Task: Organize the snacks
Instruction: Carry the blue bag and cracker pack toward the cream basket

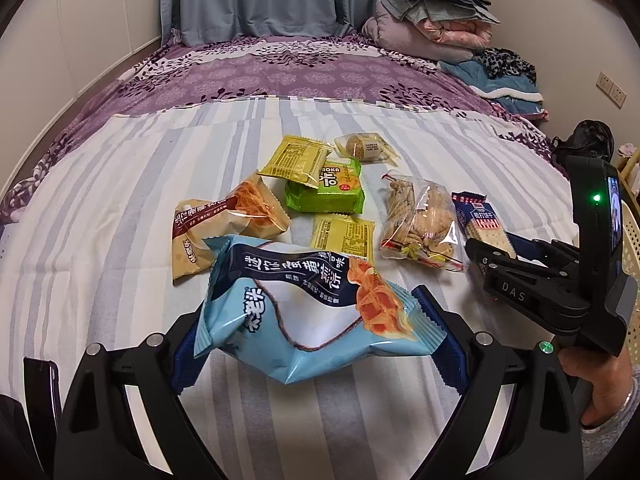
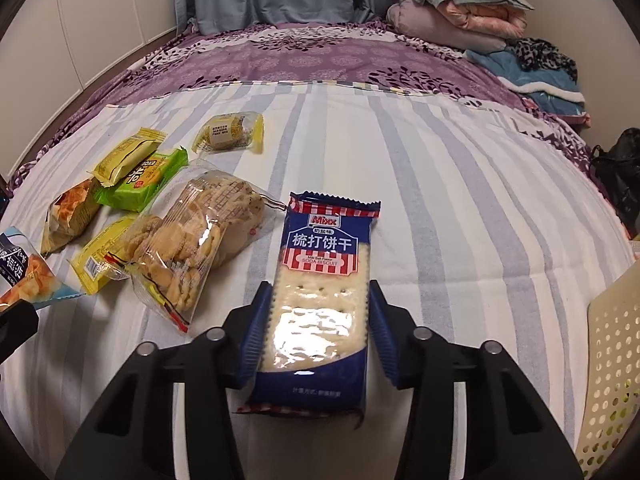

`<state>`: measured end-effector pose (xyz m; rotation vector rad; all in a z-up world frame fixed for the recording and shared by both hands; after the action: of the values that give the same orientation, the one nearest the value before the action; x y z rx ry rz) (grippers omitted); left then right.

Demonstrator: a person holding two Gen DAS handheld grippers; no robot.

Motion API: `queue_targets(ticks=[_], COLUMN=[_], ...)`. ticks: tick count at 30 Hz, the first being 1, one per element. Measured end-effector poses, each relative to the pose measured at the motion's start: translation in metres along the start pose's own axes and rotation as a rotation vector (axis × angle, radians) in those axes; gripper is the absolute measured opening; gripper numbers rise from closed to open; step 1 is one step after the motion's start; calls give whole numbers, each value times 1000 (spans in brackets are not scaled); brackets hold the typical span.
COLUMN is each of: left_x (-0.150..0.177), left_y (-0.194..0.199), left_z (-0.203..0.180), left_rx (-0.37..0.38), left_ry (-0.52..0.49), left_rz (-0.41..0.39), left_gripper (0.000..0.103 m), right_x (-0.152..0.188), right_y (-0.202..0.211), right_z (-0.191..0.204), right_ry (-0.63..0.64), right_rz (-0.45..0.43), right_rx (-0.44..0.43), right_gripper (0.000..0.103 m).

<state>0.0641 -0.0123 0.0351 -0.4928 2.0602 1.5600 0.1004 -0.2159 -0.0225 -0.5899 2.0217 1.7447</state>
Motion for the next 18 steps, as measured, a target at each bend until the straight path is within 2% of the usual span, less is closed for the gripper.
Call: queue_targets(ticks=[8,18], left_x=[-2,-5], left_y=[5,15], left_z=[-4,-16], left_rx=[13,27], left_ry=[-12,-41], left_rz=[-8,-27], left_gripper=[93,93], right_x=[8,10], right_y=[10,45], right_z=[-12,-31], right_ry=[-41,-88], right_rz=[5,-50], right_rx=[-39,-61], right_gripper=[45,45])
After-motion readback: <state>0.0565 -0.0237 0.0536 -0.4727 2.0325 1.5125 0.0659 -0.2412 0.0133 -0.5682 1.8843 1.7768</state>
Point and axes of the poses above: each gripper's, at about its wrist camera, not at the fingertips, and y roughly against the way its jaws point, z to its left, x to its underside, the point moved 3 cm from there along -y, roughly the way its jaws point, and after that the axes turned 9 degrees about x, right-handed, at the moved point
